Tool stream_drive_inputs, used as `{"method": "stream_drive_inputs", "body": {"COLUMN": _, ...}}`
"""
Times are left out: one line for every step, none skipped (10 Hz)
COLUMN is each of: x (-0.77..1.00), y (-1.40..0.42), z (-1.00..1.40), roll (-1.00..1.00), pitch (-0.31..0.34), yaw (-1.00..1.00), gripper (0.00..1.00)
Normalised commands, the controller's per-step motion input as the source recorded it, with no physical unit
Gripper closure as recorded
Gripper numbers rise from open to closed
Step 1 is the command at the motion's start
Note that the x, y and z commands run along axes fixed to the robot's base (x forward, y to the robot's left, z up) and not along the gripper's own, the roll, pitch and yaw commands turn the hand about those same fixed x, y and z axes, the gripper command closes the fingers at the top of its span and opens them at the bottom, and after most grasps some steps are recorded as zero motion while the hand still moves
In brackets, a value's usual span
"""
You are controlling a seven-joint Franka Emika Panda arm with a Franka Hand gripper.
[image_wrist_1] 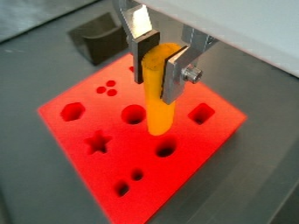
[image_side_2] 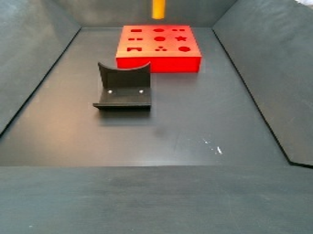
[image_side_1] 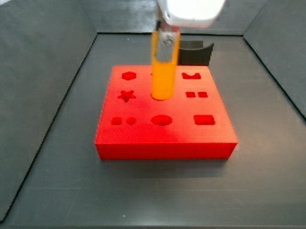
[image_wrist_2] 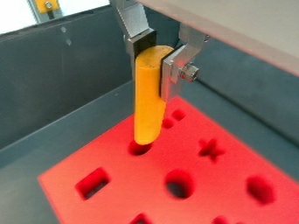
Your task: Insert the oval object.
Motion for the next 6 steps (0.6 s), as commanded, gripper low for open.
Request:
{"method": "stream_drive_inputs", "body": {"x": 0.0, "y": 0.0, "z": -0.31, "roll": -0.09, "pitch": -0.441, "yaw": -0.19, "gripper": 1.0}}
{"method": "stream_drive_inputs", "body": {"x": -0.19, "y": -0.18, "z": -0.18, "roll": 0.01, "pitch": -0.124, "yaw": -0.01, "gripper": 1.0}}
{"method": "stream_drive_inputs", "body": {"x": -0.25, "y": -0.33, "z": -0.08, "roll": 0.23, "pitch": 0.076, "yaw": -0.19, "gripper": 1.0}}
{"method": "stream_drive_inputs", "body": {"x": -0.27, "y": -0.38, "z": -0.19, "roll": 0.3, "pitch": 0.196, "yaw": -0.22, "gripper": 1.0}}
{"method": "stream_drive_inputs", "body": {"x": -0.12, "y": -0.35, "z": -0.15, "roll": 0.31, "pitch": 0.227, "yaw": -0.26, "gripper": 1.0}}
{"method": "stream_drive_inputs", "body": {"x": 0.0, "y": -0.27, "z": -0.1, "roll": 0.31, "pitch": 0.2, "yaw": -0.31, "gripper": 1.0}}
